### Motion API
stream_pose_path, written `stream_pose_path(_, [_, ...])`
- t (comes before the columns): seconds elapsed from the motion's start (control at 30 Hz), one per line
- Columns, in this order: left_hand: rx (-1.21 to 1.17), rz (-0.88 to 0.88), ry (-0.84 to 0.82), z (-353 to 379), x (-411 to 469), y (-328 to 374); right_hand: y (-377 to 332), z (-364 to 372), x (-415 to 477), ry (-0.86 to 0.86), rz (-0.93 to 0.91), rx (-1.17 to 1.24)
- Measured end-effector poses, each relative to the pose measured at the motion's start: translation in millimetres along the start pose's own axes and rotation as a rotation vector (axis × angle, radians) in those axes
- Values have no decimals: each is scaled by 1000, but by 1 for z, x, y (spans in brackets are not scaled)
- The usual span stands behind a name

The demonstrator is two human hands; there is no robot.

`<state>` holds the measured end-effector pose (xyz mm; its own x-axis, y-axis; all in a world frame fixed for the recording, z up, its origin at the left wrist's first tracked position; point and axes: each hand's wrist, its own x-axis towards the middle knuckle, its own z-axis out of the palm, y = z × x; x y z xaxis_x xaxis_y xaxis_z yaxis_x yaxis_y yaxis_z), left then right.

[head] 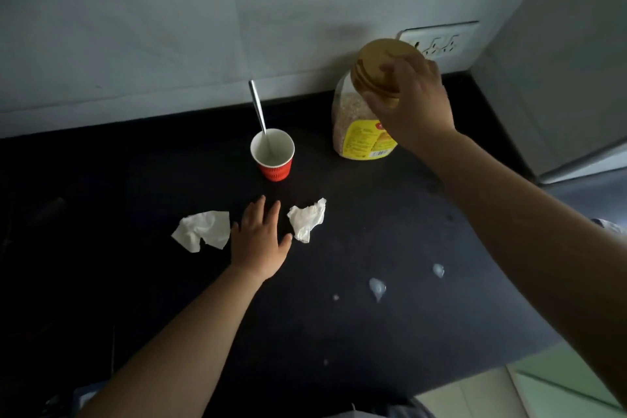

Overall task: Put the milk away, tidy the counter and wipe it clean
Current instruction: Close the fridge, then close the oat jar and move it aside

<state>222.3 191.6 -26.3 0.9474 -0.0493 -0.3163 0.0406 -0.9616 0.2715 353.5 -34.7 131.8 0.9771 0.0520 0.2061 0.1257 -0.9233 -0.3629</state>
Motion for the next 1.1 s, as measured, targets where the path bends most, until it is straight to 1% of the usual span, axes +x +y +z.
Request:
stream_pose_path(0.1, [11, -20, 2, 1, 3, 4, 20, 3, 9, -23, -75, -27])
stream_pose_path(0.2, [-22, -27, 35, 4, 2, 4, 37, 4, 9, -7, -169, 80])
stream_pose_path(0.27, [-28, -25, 57, 8, 1, 3, 45, 4, 10, 26, -202, 159])
stream_pose_path(0.33, [-29, -37, 72, 9, 0, 3, 49, 4, 13, 31, -225, 173])
stream_pose_path(0.47, [-32, -47, 80, 10, -1, 1, 55, 2, 21, -20, -271, 185])
stream_pose_path(0.57, [-59, -41, 76, 11, -1, 0, 61, 0, 21, -35, -269, 219])
stream_pose_path(0.7, [-46, -33, 66, 11, -1, -1, 61, 3, 16, 7, -251, 275])
stream_pose_path(0.8, [-33, -47, 43, 8, -1, 1, 58, 6, 13, 43, -185, 307])
stream_pose_path(0.97, [-53, -48, 25, 6, -4, 3, 28, 11, -9, 174, -49, 207])
stream_pose_path(1.03, [-53, -38, 36, 7, -3, 2, 20, 11, -18, 170, -26, 164])
stream_pose_path(1.1, [-44, -33, 52, 8, -2, 1, 22, 10, -23, 139, -62, 142])
